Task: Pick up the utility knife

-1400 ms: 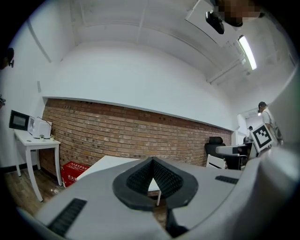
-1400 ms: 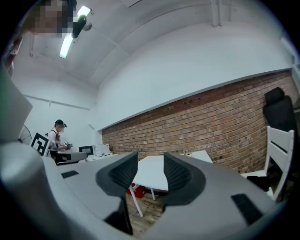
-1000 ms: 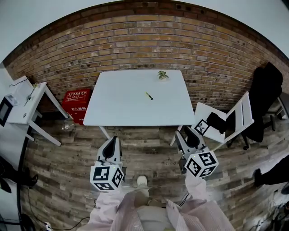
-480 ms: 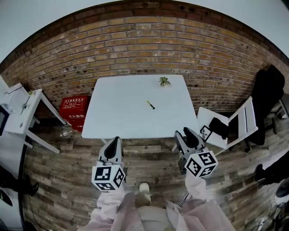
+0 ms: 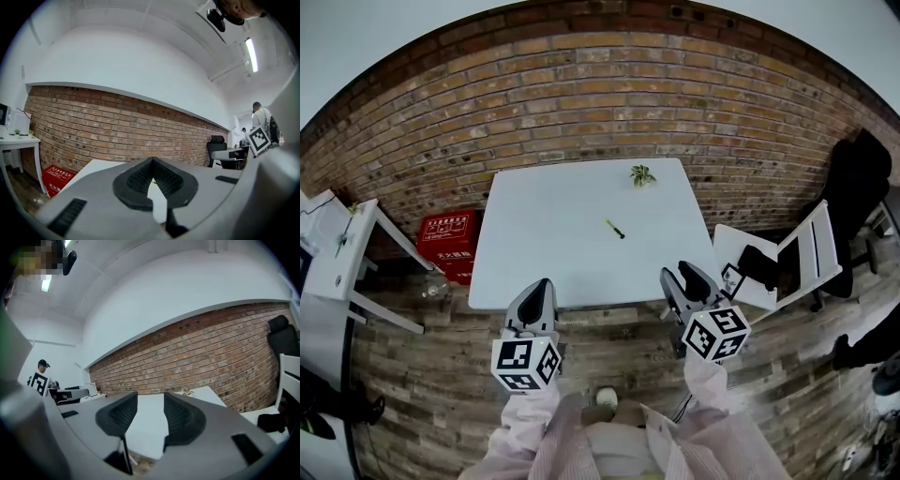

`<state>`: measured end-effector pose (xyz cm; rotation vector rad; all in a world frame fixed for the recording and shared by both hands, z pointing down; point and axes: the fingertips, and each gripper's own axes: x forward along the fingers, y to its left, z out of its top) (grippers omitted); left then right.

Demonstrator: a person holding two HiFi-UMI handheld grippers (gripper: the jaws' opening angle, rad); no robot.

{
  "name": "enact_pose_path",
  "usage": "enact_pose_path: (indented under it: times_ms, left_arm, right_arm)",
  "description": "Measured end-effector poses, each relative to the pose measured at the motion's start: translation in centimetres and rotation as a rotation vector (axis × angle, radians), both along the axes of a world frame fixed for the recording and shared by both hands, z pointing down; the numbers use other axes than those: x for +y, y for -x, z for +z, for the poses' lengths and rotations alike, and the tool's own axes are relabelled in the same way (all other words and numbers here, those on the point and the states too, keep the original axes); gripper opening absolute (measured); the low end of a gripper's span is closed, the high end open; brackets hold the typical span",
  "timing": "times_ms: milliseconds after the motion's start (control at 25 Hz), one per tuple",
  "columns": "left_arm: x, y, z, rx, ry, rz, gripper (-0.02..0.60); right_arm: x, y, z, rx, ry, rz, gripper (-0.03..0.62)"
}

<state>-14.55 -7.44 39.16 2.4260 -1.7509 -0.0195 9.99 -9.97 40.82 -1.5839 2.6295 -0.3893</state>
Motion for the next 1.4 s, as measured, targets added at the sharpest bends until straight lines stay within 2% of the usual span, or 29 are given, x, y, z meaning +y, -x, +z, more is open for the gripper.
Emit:
enact_pose_path:
  times_ms: [600, 1080, 1400]
  left_arm:
    - [-4.7, 1.3, 3.7, 0.033, 0.106, 0.001, -0.009]
    - [-12.7, 0.6, 6.7, 0.025, 0.19, -0.006, -0.009]
    - [-16.5, -0.4, 9.9, 0.026, 0.281, -0.016, -0.008]
  right_arm:
    - [-4.9, 2.5, 3.6, 0.052, 0.107, -0.029, 0.158]
    - [-14.1, 3.3, 7.4, 0.093, 0.204, -0.084, 0.158]
    - [-18.8, 4.2, 10.5, 0.128, 0.273, -0.152, 0.158]
